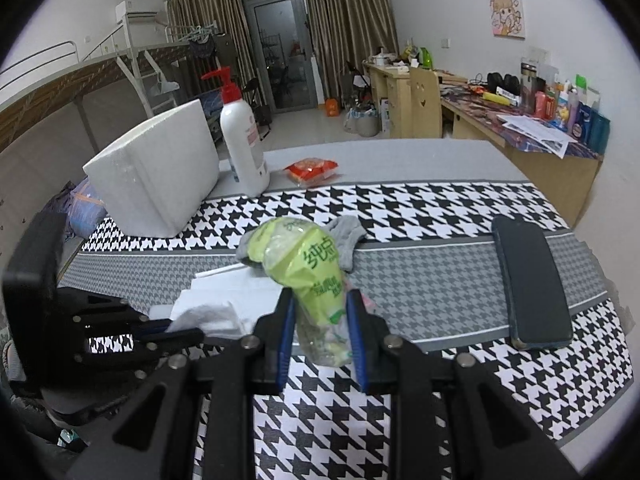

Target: Organize soft objects

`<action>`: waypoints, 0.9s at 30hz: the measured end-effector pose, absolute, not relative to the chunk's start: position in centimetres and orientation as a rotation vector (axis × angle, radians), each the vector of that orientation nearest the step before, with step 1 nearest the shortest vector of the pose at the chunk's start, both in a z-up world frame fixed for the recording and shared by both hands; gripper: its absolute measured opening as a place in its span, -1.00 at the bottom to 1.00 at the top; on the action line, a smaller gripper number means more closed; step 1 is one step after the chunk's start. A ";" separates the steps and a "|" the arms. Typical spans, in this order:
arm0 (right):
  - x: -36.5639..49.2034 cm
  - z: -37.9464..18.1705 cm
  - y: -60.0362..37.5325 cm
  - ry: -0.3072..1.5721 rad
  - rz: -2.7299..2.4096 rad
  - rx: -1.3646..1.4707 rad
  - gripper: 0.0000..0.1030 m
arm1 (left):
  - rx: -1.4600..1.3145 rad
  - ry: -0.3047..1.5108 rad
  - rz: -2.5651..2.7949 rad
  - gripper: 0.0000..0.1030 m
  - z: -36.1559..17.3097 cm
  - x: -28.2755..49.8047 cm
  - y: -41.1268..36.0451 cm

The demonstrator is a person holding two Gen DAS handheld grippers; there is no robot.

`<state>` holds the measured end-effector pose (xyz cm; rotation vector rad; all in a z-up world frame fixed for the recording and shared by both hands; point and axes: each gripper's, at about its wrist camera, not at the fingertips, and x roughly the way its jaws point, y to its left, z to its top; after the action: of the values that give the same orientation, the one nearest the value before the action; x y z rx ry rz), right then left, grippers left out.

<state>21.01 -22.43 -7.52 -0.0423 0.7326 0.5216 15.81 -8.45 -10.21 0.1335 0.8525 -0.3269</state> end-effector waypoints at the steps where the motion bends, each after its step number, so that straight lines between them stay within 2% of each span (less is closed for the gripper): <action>1: 20.8 -7.3 -22.4 0.726 0.522 -0.043 -0.43 | 0.128 0.838 -0.330 -0.91 -9.7 15.4 -8.3; 8: 19.8 -6.3 -21.6 0.690 0.527 -0.045 -0.43 | 0.117 0.739 -0.310 -0.91 -6.1 13.7 -7.0; 19: 18.6 -4.9 -20.0 0.645 0.523 -0.058 -0.43 | 0.070 0.647 -0.268 -0.91 -3.3 12.5 -4.8; 27: 18.3 -4.8 -19.6 0.632 0.513 -0.065 -0.43 | 0.120 0.682 -0.320 -0.90 -5.2 13.0 -5.4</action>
<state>18.28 -19.64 -4.79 -0.0655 0.6317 0.5134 12.99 -5.36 -5.19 0.1196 0.6824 -0.3199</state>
